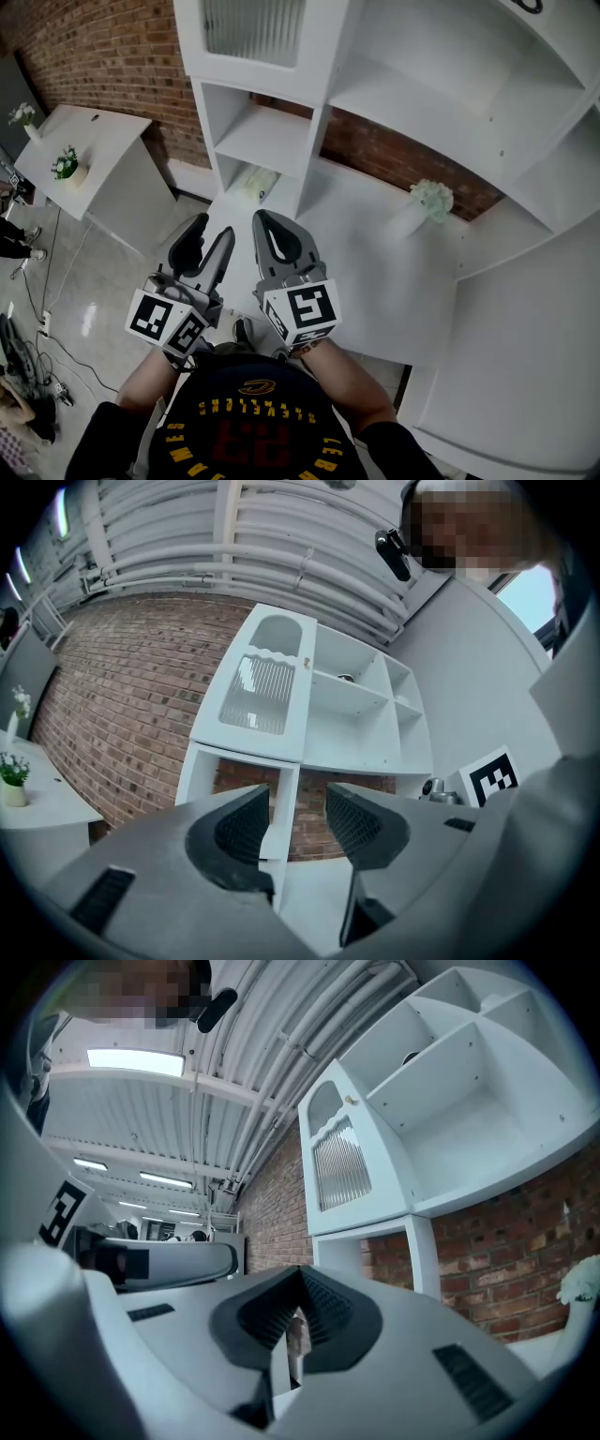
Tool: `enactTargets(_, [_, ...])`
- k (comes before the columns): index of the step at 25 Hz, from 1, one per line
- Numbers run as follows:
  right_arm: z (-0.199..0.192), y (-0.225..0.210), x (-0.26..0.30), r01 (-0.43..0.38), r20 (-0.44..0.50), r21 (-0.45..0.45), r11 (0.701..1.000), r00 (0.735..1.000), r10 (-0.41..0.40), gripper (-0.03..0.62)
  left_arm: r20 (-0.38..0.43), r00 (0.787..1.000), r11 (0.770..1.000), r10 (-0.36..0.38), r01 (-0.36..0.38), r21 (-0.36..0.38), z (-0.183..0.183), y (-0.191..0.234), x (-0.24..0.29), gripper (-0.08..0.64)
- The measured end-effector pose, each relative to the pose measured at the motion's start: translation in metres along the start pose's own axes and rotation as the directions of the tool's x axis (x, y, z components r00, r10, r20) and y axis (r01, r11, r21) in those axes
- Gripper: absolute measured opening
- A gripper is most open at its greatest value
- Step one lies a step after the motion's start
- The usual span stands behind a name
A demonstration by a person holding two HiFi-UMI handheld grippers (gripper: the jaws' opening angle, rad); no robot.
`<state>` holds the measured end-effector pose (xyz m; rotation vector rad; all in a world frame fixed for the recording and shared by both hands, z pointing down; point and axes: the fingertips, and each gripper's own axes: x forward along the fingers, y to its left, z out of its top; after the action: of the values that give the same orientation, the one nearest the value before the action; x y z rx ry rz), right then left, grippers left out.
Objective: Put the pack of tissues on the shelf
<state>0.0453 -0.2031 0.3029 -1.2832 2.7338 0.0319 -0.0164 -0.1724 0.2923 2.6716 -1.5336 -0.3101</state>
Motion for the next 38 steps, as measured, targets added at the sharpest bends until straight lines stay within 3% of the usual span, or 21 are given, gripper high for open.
enactTargets(38, [-0.007,-0.012,0.01,0.002,0.003,-0.028,1.0,1.0,-0.002,-0.002,-0.048,0.999,1.0,-0.003,0.002,-0.016,-0.018,0.014,0.018,0.193])
